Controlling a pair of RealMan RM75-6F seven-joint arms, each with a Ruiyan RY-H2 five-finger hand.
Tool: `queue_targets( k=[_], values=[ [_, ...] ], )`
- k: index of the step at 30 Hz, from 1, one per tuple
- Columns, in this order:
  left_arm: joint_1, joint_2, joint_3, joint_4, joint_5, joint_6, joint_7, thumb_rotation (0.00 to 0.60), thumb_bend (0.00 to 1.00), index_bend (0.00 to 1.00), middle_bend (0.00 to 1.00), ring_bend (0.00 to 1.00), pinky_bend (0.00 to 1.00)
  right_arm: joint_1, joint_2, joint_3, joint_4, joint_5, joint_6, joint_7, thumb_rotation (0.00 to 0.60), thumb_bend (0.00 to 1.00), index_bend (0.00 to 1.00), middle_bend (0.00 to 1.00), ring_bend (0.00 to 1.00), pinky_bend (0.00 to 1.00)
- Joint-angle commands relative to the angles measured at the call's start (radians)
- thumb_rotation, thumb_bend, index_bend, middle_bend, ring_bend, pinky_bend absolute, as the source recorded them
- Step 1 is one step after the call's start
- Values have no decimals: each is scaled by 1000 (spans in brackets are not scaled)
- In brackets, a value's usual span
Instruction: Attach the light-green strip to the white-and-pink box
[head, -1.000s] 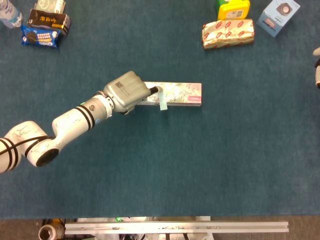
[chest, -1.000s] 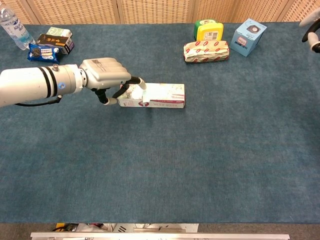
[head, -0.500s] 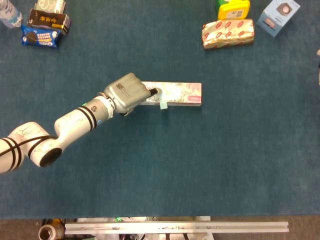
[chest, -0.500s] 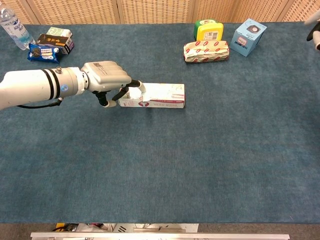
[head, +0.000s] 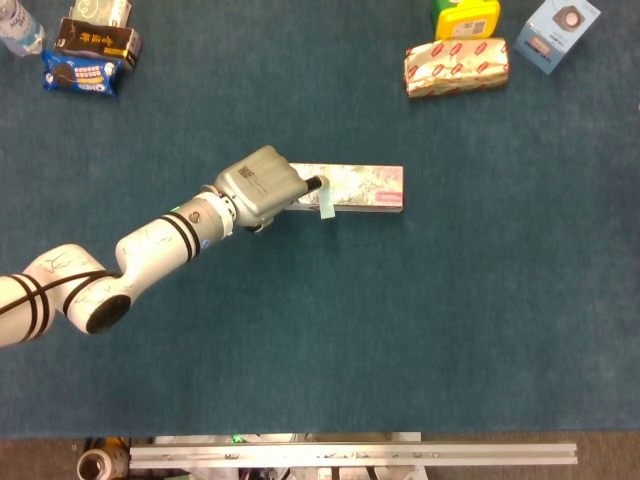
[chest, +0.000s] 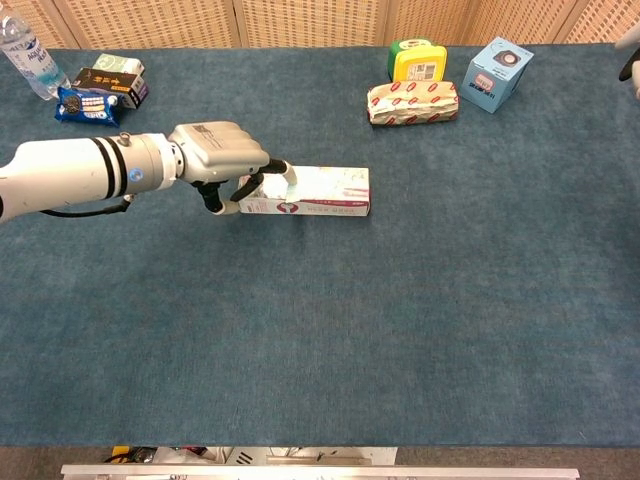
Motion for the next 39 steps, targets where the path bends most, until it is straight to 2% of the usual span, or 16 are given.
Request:
queue_targets(
  k=[1,15,39],
  values=[
    [-5,-3,1,0,-8,-4,6,600,693,140,860,979,929,-2,1,1,0,0,1,1,600,454,408,529,631,808],
    [-16,5,-1,-16,-49,8,24,600,693,140,858,979,929,-9,3,4,4,-5,-5,9,600,454,408,529,631,808],
    [-37,-1,26,-39,-89,16,89,600,692,132,857,978,929,-24,6,6,8,-14,-4,21,600,455,408,529,632,808]
  ],
)
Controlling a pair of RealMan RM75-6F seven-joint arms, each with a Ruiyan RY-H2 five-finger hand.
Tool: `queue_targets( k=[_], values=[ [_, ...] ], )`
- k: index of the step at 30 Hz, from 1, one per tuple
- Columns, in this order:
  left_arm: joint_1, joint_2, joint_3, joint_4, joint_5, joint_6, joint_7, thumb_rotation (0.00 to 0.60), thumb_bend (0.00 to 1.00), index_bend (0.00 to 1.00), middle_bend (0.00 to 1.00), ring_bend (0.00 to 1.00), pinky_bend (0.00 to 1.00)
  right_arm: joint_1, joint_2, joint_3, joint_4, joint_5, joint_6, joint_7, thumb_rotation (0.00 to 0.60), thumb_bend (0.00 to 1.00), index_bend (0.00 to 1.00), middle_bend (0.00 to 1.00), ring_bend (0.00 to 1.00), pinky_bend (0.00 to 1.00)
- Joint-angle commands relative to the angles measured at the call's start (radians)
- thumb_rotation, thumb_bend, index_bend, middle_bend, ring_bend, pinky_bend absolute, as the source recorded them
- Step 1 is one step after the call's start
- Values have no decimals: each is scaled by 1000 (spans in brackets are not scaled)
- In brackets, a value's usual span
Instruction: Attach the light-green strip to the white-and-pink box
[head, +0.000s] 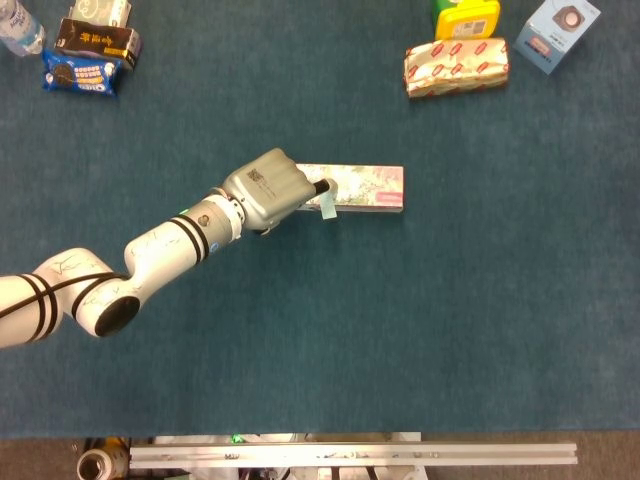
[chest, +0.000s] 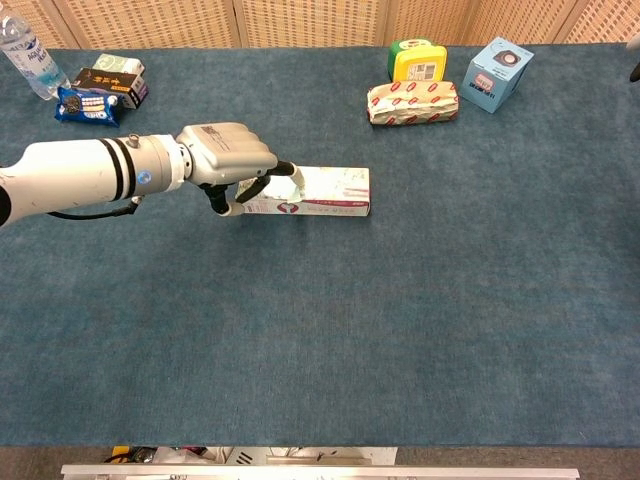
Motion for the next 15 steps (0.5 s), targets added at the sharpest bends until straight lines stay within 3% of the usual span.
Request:
queue_targets(
  k=[1,15],
  values=[
    [-4,-3,6,0,-8,-5,9,600,692,132,857,977,928,-1,0,0,0,-1,1,1,600,455,408,529,632,808],
    [-12,4,-1,4,-44,2,8,600,692,130,854,976,928,-8,3,3,0,-3,4,6,600,455,409,530,632,808]
  ],
)
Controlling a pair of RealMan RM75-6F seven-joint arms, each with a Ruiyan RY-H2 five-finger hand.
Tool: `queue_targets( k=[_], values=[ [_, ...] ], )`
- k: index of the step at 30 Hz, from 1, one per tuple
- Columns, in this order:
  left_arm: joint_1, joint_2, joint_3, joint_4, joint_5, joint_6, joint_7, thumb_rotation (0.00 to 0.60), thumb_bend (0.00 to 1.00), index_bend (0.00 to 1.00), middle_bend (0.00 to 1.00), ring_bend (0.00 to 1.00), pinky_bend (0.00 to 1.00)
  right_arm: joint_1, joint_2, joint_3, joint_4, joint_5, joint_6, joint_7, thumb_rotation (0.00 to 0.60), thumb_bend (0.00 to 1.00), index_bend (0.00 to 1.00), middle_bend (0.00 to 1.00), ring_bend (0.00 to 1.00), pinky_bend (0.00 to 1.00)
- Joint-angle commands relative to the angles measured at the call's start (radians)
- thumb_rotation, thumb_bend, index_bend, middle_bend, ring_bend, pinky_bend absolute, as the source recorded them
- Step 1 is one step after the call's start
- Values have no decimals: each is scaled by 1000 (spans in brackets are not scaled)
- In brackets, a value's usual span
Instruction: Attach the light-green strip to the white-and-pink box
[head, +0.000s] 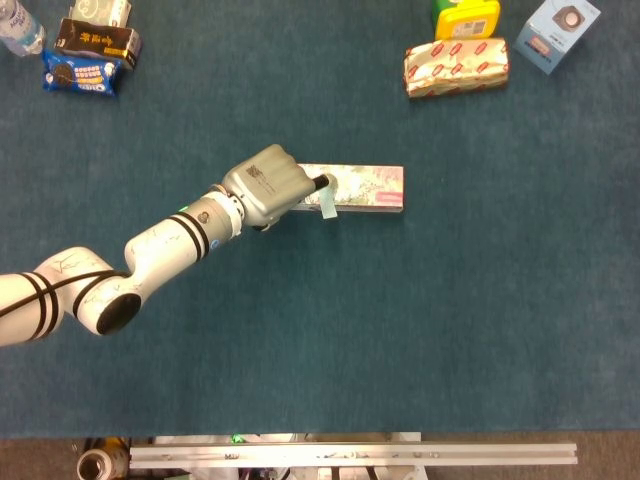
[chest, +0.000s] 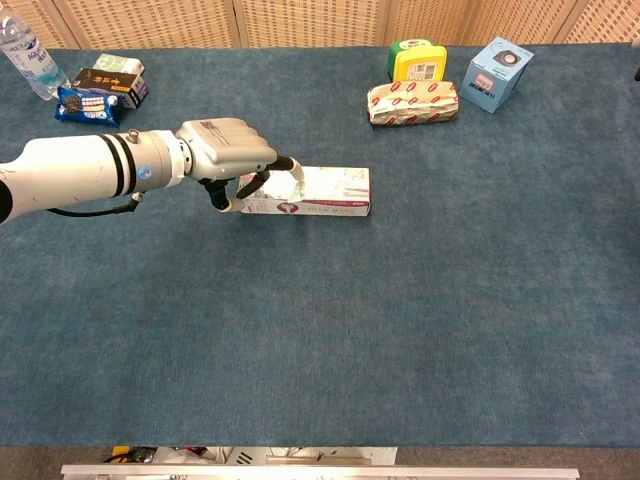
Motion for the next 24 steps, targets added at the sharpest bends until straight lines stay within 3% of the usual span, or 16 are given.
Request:
queue_targets(
  k=[1,16,20,24],
  values=[
    [-3,-1,4,7,-5,-5,3,600,692,130,854,976,928,0,-1,0,1,0,0,0,600,455,409,530,632,808],
    [-1,13,12,-9,-21,13,12,600,692,129,848,968,926,-7,3,0,-7,-8,7,0,600,454,408,530,632,808],
    [40,58,-1,-48,-12,83,-28,600,690,121,820,935,907,-22,17,-3,-15,-30,29,6,600,455,409,529,633,808],
    [105,103,-2,-75,5,175,-73,600,685,62,741,841,852,-40,33,-16,1,-56,48,0,600,454,408,529,633,808]
  ],
)
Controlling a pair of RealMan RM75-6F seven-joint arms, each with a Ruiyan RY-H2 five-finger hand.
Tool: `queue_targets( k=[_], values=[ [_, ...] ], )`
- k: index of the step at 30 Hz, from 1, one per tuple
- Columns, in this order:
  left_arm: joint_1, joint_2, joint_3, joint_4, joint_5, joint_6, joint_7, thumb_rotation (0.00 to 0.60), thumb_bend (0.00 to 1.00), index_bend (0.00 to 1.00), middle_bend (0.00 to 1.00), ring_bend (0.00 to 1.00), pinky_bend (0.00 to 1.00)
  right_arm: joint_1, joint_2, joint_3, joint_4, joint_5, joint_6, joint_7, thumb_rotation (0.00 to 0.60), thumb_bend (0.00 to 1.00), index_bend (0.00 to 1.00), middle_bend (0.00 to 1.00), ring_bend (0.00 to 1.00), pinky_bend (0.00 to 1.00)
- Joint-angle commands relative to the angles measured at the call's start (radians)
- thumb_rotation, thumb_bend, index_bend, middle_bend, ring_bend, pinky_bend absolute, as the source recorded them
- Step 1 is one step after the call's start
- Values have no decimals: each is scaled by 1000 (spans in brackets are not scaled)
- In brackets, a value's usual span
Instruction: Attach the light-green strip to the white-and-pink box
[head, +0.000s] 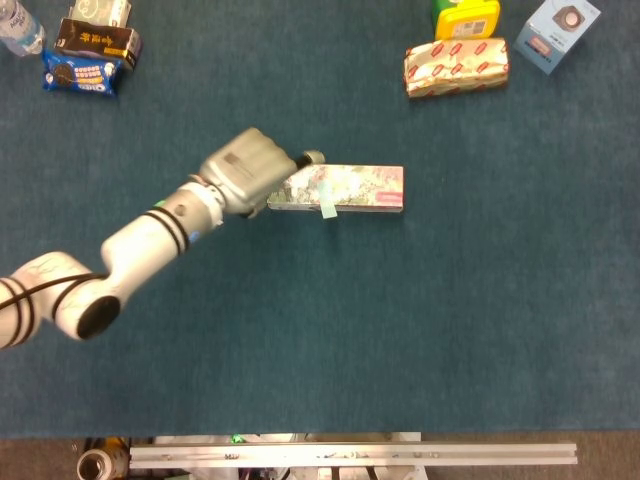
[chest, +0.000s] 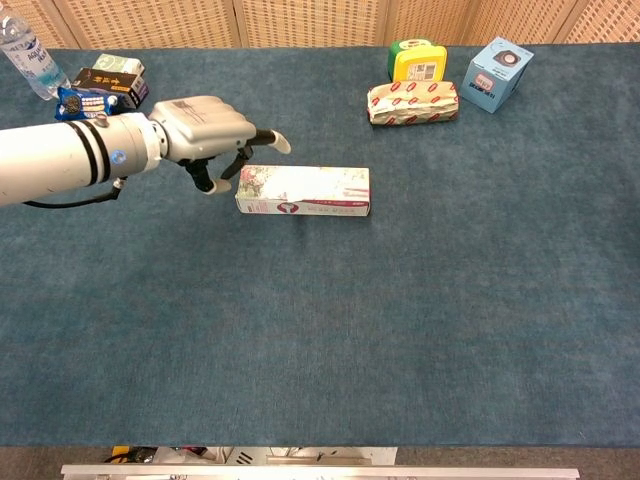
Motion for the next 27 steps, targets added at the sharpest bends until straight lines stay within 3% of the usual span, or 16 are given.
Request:
queue_targets(
  k=[1,3,9,12,16,21,27],
  values=[
    [71,51,-3,-34,13,89,-51,600,684,38,710,805,836,-13,13,-15,18,-19,10,-11,600,452,408,528,631,807],
    [120,77,2,-47,5,146,-78,600,658,7,638,721,802,-22,26,-33,33,-35,10,-23,600,413,400,526,617,799],
    [279,127,26,-59,-22,315,-139,600,418,0,407,483,648,-55,29,-78,104,-112,59,-64,600,192,390,494,525,704],
    [375,135,35,-57,-29,423,-190,600,383,1,334,404,560,-75,10,-95,149,-159,106,-72,600,160,384,471,493,652],
    [515,131,47,-28,-22,573,-278,600,373,3,323,365,505,-106,-14,-126,199,-214,162,-101,600,158,378,455,470,634],
    [671,119,74,16,27,749,-347,600,361,34,323,362,476,-135,20,-180,195,-252,156,-157,600,159,303,409,428,622],
    [795,125,100,27,75,863,-388,600,359,56,321,362,462,-170,12,-185,170,-264,200,-163,600,158,303,408,427,620]
  ],
)
